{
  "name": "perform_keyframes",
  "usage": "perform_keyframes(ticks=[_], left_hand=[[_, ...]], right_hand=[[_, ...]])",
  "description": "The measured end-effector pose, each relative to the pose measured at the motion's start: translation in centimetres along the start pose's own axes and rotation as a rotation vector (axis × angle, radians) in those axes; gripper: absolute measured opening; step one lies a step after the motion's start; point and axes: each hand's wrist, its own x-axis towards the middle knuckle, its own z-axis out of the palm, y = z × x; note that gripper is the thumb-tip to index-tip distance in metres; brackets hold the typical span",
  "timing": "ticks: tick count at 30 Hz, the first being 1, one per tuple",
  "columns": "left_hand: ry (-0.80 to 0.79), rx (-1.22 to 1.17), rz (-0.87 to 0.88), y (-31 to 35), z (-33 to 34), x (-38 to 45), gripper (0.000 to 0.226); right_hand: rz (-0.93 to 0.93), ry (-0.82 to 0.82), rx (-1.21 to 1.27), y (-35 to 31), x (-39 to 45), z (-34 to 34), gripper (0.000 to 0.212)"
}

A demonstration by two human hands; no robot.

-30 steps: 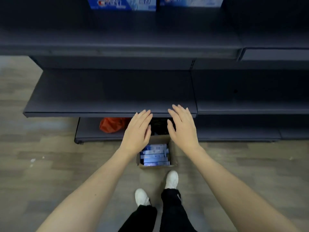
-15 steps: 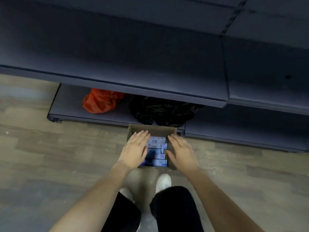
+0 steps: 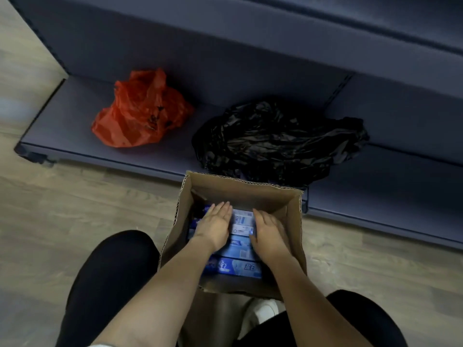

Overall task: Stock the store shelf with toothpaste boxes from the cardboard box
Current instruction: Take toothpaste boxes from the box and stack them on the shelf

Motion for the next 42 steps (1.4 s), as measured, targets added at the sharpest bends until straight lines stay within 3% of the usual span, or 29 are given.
perform_keyframes(ticks=[7,14,18,22,26,29,35,42], left_hand=[[-0.325,0.080,-0.103,-1.3,2.6,2.2,0.076],[-0.487,0.097,-0.125,-2.1,2.6,2.2,0.089],[-0.447,0.135,-0.065,-2.7,0.9,2.5,0.092],[-0.368,0.188,-0.018,-4.0,-2.4,3.9,0.079],[-0.379,0.184,-0.029,-3.4,-1.5,4.4,0.067],[-0.432,0.170,-0.055,-2.9,0.1,4.4,0.063],[-0.478,0.112,-0.181,-2.3,1.7,3.8,0.081],[-0.396,0.011,-0.303,-2.6,3.8,2.7,0.095]], right_hand=[[0.028,-0.254,-0.177,1.0,1.9,4.4,0.076],[0.030,-0.478,-0.139,0.9,3.0,5.1,0.081],[0.062,-0.582,-0.170,0.9,3.0,4.5,0.084],[0.033,-0.505,-0.229,0.9,4.7,1.8,0.058],[0.007,-0.472,-0.264,0.7,5.9,1.8,0.053],[0.031,-0.524,-0.269,0.7,5.9,3.3,0.057],[0.189,-0.564,-0.110,0.2,5.2,6.5,0.065],[0.380,-0.505,0.083,0.4,4.1,8.0,0.102]])
